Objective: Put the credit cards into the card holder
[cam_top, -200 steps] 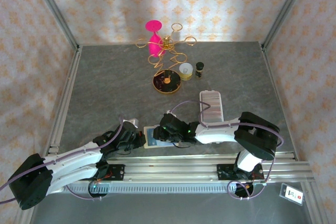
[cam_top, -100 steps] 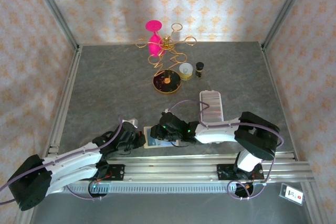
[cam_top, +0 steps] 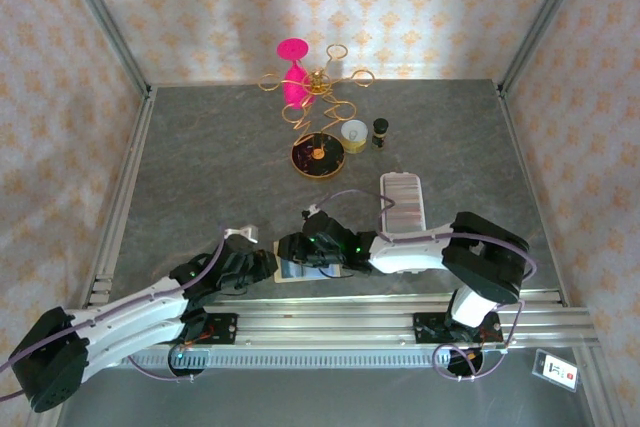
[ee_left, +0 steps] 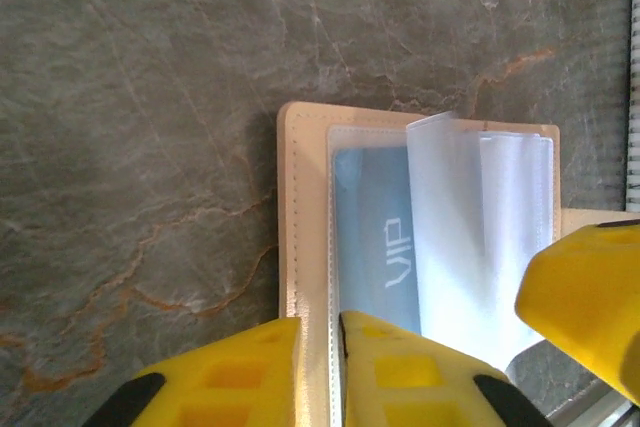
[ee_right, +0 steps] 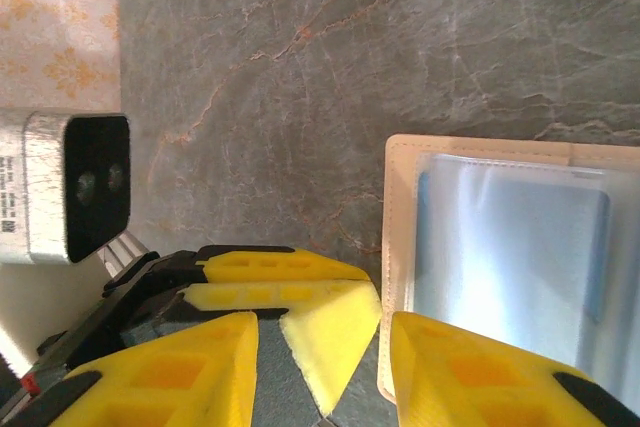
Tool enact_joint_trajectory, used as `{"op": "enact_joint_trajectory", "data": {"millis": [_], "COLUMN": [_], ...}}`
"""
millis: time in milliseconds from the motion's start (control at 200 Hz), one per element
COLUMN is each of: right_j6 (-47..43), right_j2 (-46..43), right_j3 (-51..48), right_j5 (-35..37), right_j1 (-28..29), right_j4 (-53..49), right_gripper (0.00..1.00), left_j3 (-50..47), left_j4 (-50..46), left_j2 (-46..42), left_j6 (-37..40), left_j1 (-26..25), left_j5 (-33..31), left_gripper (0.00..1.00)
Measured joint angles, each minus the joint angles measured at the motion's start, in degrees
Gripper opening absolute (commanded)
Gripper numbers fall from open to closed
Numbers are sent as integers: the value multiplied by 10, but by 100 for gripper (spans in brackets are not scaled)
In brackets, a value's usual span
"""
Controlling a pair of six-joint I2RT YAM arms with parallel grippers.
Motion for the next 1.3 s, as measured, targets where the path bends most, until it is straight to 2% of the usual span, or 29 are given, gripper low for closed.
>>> {"op": "enact_joint_trajectory", "data": {"millis": [240,355,526,621,706,796,1021,1111,1206,1301], "right_j6": [1,-9,-62,-123,-213,-334,-715,-834,-944,-1032], "right_j2": [8,-4,-80,-146,-207,-278,-477,-511,-517,-513], "right_j3": [15,20,22,22,23,22,10,20,32,31], "right_j5": [-3,11,46,71,109,136,148,153,163,177], "right_j1": [0,0,-16,-42,-57,-57,-57,-58,-61,-93], "right_j4": [17,12,-42,-75,-107,-139,-227,-299,-396,-486], "right_gripper": [38,33,32,32,33,37,43,51,55,65], "left_j3": [1,4,25,48,68,81,88,91,91,91], "left_j4": [-49,-68,-76,-79,-80,-74,-45,-43,-38,-35], "left_j2": [-21,-36,-40,-40,-41,-43,-30,-28,-28,-26], "left_j6": [-7,-14,-14,-13,-14,-14,-13,-12,-8,1], "left_j1": [0,0,0,0,0,0,0,0,0,0], "left_j5": [-48,-69,-75,-79,-83,-83,-81,-81,-73,-65], "left_gripper": [20,22,22,23,26,28,32,34,34,37]}}
